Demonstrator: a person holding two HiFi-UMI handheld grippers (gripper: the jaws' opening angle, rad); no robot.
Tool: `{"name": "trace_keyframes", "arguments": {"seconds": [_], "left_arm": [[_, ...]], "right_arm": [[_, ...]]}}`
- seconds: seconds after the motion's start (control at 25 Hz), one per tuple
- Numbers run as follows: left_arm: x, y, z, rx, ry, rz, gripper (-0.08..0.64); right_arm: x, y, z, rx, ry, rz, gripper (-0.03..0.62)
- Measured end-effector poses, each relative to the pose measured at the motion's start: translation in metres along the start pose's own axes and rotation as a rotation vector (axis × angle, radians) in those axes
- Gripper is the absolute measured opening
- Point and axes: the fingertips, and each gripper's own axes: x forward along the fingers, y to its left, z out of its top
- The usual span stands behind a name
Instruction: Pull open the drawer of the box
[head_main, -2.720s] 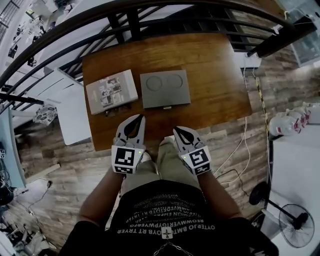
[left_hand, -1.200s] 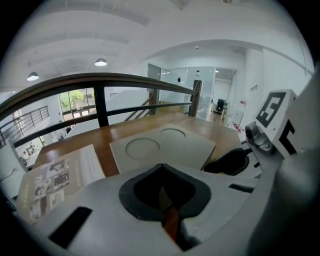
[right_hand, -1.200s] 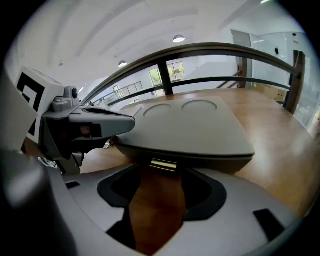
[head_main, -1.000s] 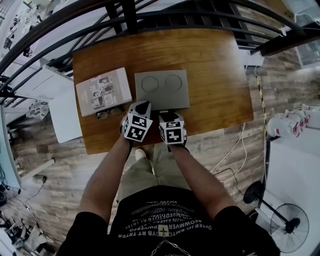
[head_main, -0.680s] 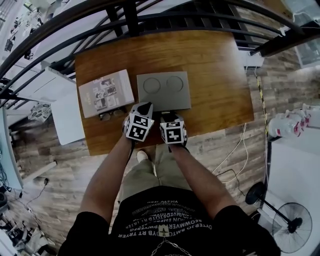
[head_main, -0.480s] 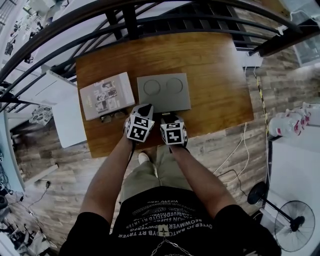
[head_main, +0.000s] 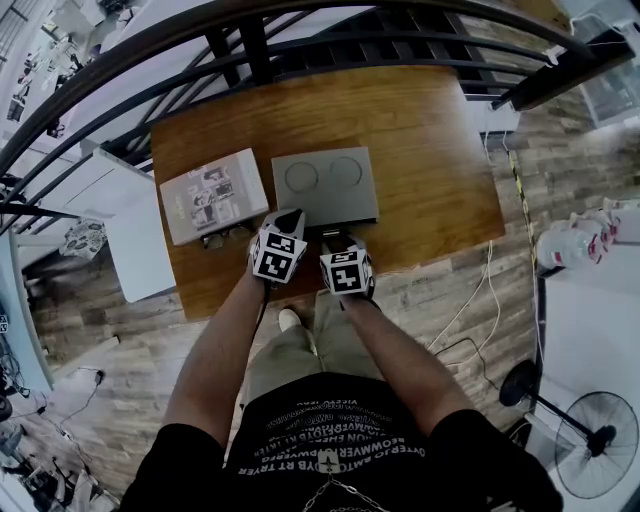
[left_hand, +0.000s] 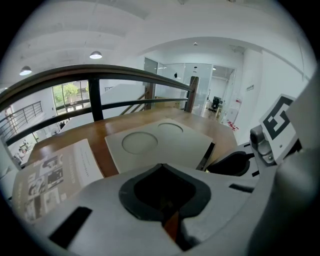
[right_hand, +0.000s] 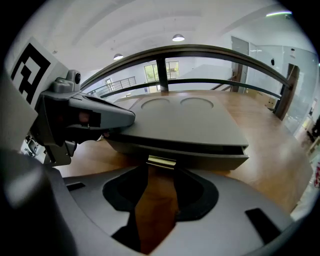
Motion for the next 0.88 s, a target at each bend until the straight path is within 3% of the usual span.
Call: {"name": "trace_keyframes", "arguments": {"seconds": [0.88], "left_arm": [[0.0,0.001,0.001,0.03,-0.016,0.023,0.0]], "right_arm": [[-0.024,0.012,-0.029,-0.003,0.01,-0.009,0.161]]}}
